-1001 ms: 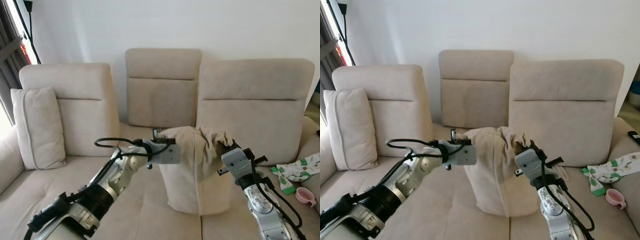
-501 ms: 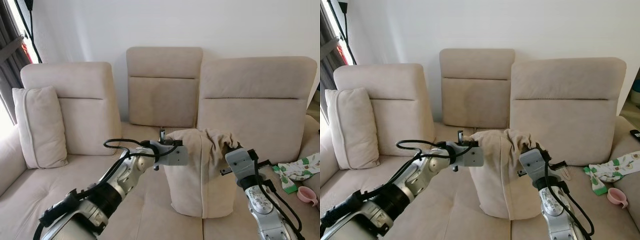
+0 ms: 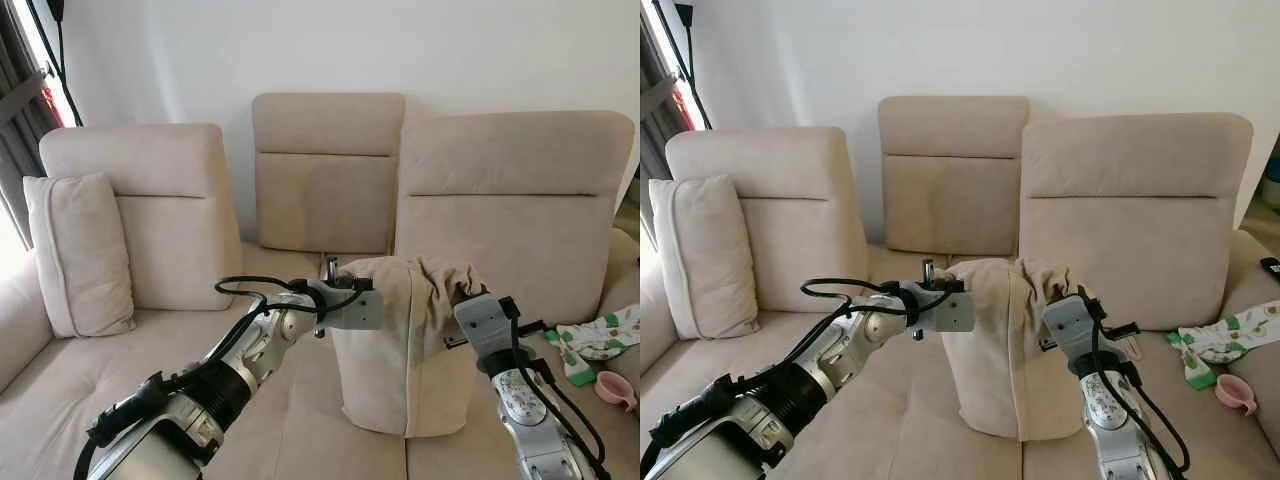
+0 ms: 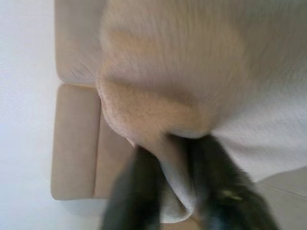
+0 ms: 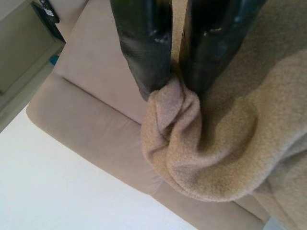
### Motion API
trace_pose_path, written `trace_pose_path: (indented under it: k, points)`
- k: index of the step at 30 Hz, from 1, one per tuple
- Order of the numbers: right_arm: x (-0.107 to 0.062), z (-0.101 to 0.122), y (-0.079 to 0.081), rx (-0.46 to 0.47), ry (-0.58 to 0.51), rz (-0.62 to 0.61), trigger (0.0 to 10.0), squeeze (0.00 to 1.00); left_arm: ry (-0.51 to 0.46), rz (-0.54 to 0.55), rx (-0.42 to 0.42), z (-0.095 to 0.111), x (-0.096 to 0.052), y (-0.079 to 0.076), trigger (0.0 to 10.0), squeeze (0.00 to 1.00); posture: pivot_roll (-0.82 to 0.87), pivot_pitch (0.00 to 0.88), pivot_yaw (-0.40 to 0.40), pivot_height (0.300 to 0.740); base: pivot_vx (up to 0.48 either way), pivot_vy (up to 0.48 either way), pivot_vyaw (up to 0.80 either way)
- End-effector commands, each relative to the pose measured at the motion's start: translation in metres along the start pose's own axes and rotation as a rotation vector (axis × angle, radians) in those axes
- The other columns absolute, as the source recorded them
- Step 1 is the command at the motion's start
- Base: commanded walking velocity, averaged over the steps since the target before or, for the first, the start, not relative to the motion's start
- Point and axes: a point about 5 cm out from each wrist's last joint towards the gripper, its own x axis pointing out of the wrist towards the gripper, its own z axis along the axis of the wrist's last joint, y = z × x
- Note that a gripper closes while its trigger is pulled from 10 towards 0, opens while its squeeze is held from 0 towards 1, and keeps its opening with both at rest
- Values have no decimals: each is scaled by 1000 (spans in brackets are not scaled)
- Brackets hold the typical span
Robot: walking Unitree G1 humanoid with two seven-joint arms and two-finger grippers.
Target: Move the pillow to the sofa from floor
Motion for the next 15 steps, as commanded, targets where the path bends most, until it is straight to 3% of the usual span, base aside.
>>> trace_pose_path:
  k: [1, 6, 7, 9, 10, 15]
  points:
    - [3, 7, 11, 23, -22, 42, 10000, 1000, -116, 60, -3, 21, 2, 13, 10000, 1000, 26, 0, 103, 740, 0, 0, 0]
    - [2, 2, 9, 4, 10, 32, 10000, 1000, -213, 130, 6, 37, 0, 20, 10000, 1000, 28, 0, 101, 740, 0, 0, 0]
    - [2, -2, 10, -11, 35, 34, 10000, 1000, -225, 148, 8, 39, 0, 21, 10000, 0, 29, 0, 101, 740, 0, 0, 0]
    - [3, -6, 11, -21, 60, 42, 10000, 961, -229, 161, 5, 40, 0, 23, 10000, 0, 29, 0, 101, 740, 0, 0, 0]
    - [2, -11, 12, -30, 94, 52, 10000, 0, -223, 174, -1, 39, -1, 25, 10000, 0, 30, 0, 100, 740, 0, 0, 0]
    - [2, -21, 11, -58, 160, 44, 10000, 0, -207, 224, -23, 34, -2, 32, 10000, 0, 32, 0, 100, 740, 0, 0, 0]
